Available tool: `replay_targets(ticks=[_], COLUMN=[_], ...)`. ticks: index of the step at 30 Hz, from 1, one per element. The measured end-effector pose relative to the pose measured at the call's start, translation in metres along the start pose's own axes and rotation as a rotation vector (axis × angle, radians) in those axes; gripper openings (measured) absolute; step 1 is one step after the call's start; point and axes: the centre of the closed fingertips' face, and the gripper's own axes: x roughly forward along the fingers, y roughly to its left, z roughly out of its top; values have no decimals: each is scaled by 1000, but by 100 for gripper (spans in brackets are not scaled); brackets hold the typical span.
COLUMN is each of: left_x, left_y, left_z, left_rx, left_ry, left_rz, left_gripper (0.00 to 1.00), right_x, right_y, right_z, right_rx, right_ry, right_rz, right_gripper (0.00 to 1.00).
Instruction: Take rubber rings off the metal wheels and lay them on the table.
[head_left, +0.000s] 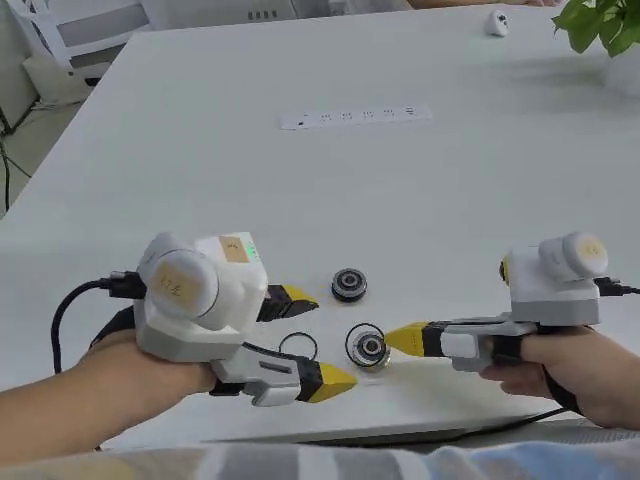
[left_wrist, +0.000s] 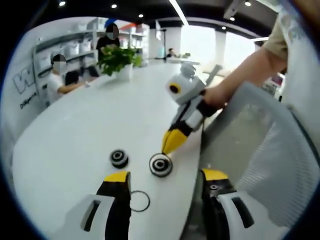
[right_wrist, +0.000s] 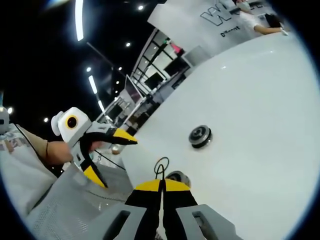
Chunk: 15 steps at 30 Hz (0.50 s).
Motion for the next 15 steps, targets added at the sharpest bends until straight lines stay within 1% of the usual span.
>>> replay_targets(ticks=[3,5,6,7,8,12,15], left_x=[-7,-12,-15,-18,-21,-29,-36], left_y=[2,4,8,9,10,11,13], left_z=[-3,-4,-3,-2,-1,2,4], left_rx=[-21,-26,-24,-18,-15,-24,-27], left_ry=[-4,-7,-15,-21,-24,-37,-49], left_rz=[6,20,43,54,58,65,78], left_gripper=[60,61,63,66,68,69,75], right_x=[0,1,1,2,2,4,6], right_y=[3,4,5,6,7,9,11], right_z=[2,3,4,5,5,6,6], right_rx=[-4,-7,-9,-12,-13,-24,-30], right_ry=[0,2,3,5,7,18,27], right_rz=[4,8,10,12,13,18,23], right_gripper=[0,0,0,0,0,0,0])
